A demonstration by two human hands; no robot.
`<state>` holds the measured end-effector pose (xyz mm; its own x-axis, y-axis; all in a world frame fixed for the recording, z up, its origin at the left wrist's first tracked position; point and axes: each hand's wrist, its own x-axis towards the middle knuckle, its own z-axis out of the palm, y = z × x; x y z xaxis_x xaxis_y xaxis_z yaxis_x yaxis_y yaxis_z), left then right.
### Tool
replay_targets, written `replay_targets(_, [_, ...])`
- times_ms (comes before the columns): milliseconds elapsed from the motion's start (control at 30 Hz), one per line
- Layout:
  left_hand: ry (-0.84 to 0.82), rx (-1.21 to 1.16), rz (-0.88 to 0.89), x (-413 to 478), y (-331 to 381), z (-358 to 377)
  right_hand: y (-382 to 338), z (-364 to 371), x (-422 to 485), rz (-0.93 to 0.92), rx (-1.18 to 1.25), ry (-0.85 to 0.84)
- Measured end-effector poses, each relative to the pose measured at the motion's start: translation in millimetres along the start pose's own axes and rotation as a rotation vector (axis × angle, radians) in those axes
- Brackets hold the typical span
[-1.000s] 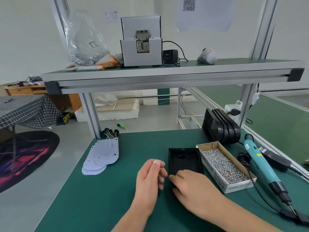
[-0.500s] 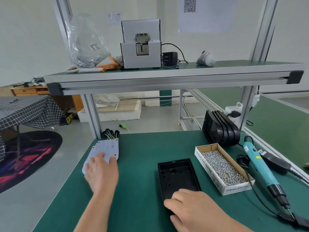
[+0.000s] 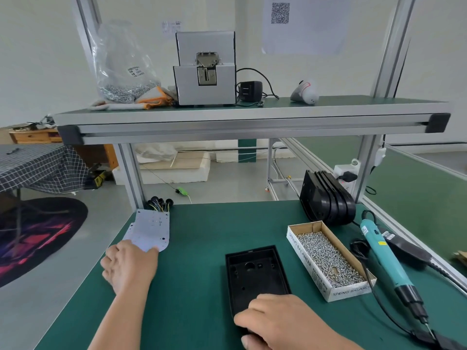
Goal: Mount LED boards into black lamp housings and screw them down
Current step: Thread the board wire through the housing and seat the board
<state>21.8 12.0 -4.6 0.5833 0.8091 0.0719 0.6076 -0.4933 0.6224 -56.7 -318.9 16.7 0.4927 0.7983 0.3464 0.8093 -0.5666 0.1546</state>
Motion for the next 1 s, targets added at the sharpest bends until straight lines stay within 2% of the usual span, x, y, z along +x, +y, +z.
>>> replay_targets(200, [0.054,-0.429,-0.025,2,-10,-5,4,-3,-2,0.010,0.127,-0.012])
replay_targets(333, [0.133,-0.694,0.055,2,-14,-8,2,-7,-1,0.050,0.218,0.015])
replay_targets(467, [0.147,-1.103,-0.086,9,-17,-12,2,-15,2,0.095,0.306,0.029])
replay_targets(567, [0.110,-1.379,-0.106,10,-19,-18,5,-16,1,0.127,0.434,-0.001])
replay_targets(700, [-0.029,-1.648,-0.149,11,-18,-23,7,-13,1,0.134,0.475,0.010])
replay_targets(800, [-0.207,-1.779,-0.097,12,-17,-27,8,-15,1,0.126,0.474,0.018])
replay_targets(1000, [-0.567,-1.772,0.010,-1,-8,-37,9,-22,0,0.175,0.464,0.125])
